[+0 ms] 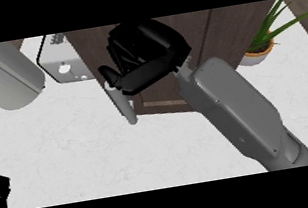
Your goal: Pick up the wine, place it into the cabinet and close the cabinet
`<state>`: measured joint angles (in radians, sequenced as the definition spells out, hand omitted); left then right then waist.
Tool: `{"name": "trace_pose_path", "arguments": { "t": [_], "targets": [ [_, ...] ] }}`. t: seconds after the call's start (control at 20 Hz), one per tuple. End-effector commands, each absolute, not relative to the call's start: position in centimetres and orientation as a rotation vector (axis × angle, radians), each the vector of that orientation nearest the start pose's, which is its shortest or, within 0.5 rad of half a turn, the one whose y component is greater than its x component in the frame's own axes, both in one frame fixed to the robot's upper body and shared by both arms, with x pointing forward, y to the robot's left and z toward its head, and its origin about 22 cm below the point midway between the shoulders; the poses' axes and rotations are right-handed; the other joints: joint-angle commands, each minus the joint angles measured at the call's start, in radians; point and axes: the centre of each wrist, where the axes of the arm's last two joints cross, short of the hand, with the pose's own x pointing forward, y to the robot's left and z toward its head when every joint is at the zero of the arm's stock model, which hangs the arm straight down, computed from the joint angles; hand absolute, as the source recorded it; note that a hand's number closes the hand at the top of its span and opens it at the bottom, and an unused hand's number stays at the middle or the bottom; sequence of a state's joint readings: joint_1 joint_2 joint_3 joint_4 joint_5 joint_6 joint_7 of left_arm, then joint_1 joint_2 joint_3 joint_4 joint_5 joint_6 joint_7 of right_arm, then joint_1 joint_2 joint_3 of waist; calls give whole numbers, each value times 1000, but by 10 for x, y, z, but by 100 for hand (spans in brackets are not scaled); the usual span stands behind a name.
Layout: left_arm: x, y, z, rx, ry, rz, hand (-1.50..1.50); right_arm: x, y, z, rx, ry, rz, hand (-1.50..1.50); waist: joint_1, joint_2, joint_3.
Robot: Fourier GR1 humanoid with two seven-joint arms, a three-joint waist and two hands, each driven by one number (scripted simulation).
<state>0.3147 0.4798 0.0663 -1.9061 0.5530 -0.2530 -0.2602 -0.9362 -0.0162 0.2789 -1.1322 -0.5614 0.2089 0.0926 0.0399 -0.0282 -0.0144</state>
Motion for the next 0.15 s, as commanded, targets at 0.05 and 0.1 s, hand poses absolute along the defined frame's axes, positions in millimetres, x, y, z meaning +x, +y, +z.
{"name": "trace_pose_path", "arguments": {
  "t": [0.05, 0.1],
  "targets": [
    [175, 332, 70, -251, -1879, -119, 150, 411, -89, 165, 692, -1631, 417, 150, -17, 40, 14],
    [168, 333, 68, -257, -1885, -127, 150, 410, -99, 146, 685, -1638, 416, 150, -8, 40, 14]
  ]
}}
